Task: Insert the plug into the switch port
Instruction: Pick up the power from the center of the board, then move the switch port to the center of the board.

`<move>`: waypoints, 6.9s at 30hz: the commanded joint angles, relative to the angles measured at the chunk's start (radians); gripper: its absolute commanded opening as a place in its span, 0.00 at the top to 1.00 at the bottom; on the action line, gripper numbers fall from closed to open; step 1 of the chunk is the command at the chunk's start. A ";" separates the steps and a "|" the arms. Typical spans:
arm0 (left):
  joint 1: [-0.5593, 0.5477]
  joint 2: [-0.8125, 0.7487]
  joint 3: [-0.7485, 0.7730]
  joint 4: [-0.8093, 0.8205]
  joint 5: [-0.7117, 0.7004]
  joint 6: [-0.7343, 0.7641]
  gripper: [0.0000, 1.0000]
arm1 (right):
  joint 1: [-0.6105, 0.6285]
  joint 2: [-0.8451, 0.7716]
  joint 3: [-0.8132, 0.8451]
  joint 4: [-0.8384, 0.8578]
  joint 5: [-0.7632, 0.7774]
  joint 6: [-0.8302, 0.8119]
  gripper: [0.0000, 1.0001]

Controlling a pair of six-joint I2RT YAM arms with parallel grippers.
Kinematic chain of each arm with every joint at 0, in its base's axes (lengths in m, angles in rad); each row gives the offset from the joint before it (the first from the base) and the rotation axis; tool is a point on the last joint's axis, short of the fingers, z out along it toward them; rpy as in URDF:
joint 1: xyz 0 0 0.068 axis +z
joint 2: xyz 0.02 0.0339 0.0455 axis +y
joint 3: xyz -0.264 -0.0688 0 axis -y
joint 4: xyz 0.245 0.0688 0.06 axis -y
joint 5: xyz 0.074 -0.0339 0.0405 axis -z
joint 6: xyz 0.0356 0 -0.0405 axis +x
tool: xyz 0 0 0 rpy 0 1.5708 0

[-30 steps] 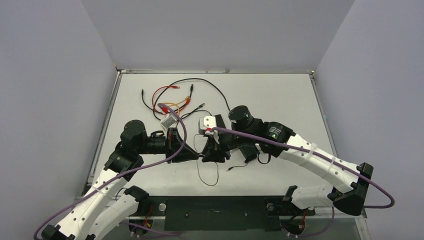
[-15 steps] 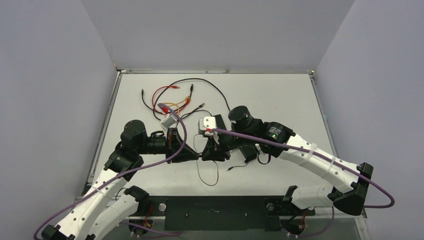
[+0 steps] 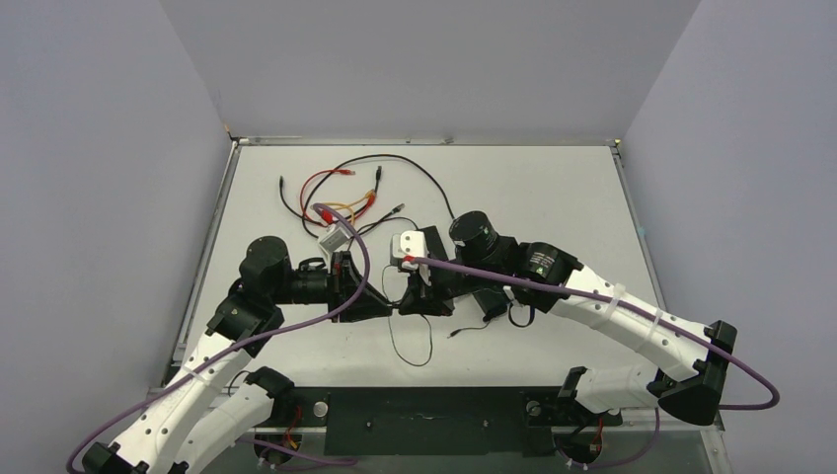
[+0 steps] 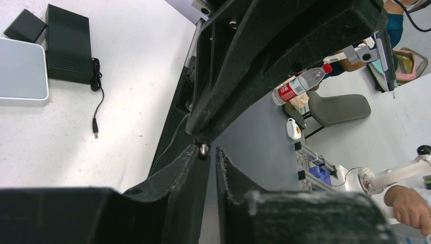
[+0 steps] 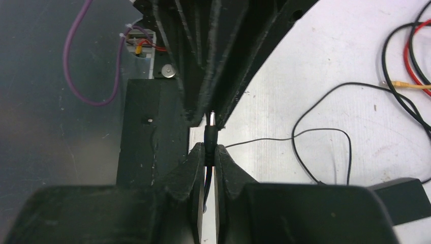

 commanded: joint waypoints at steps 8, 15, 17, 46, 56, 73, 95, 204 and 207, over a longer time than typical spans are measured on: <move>-0.006 -0.016 0.038 -0.008 -0.061 0.030 0.46 | -0.072 -0.128 -0.099 0.076 0.315 0.136 1.00; -0.004 -0.025 0.044 -0.042 -0.150 0.045 0.45 | -0.192 -0.186 -0.110 0.110 0.564 0.191 1.00; -0.004 -0.028 0.041 -0.042 -0.159 0.043 0.44 | -0.227 -0.178 -0.092 0.125 0.662 0.191 1.00; -0.006 0.011 -0.082 0.133 -0.262 -0.085 0.44 | -0.700 0.213 -0.192 0.320 1.231 0.056 1.00; -0.006 0.013 -0.112 0.163 -0.279 -0.109 0.44 | -0.708 0.381 -0.126 0.043 1.103 0.156 1.00; -0.004 -0.030 -0.132 0.134 -0.300 -0.104 0.44 | -0.737 0.547 -0.103 -0.129 0.743 0.312 1.00; 0.004 -0.174 -0.115 -0.131 -0.515 -0.092 0.44 | -0.500 0.297 -0.415 0.074 0.614 0.608 1.00; 0.004 0.110 -0.205 -0.089 -0.460 -0.174 0.53 | -0.511 -0.141 -0.330 0.033 0.937 0.086 1.00; -0.003 0.154 -0.215 -0.064 -0.441 -0.179 0.56 | -0.456 -0.179 -0.351 0.028 0.839 0.017 1.00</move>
